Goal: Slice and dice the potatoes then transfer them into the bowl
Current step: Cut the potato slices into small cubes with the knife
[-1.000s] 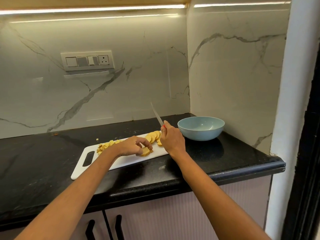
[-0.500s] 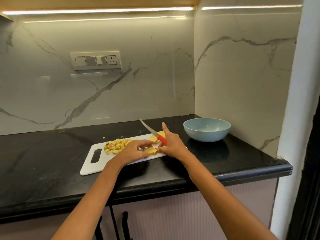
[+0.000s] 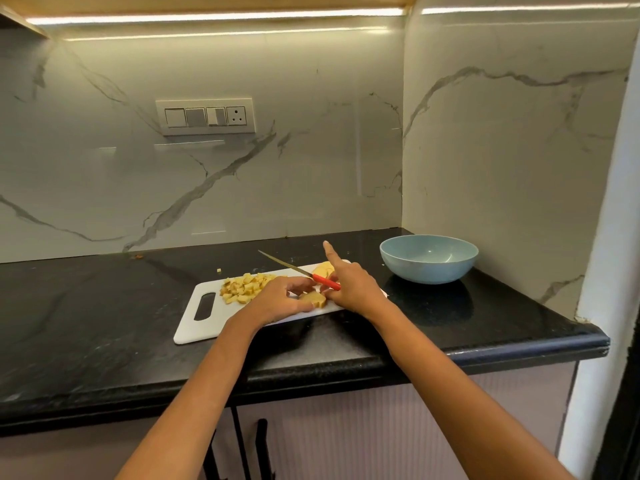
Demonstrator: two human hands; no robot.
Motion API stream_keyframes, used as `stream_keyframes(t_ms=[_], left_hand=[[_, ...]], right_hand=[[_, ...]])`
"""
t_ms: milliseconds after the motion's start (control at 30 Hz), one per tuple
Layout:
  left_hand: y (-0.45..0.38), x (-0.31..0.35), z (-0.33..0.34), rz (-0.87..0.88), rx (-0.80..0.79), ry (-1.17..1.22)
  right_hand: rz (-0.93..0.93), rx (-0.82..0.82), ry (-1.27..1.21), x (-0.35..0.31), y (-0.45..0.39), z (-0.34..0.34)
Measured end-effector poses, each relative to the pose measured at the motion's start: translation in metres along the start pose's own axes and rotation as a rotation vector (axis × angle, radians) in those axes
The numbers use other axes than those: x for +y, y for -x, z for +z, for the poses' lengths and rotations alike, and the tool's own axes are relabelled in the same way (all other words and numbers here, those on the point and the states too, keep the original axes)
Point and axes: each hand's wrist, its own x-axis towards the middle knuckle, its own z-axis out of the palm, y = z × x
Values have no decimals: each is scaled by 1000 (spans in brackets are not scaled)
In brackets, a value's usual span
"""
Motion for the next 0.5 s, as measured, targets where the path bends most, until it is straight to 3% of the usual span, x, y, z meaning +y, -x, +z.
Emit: stream_keyframes(t_ms=[267, 500], left_hand=[[2, 2, 12, 71, 194, -90], [4, 3, 11, 75, 162, -63]], right_hand=[[12, 8, 23, -1, -4, 1], [24, 20, 57, -5, -2, 2]])
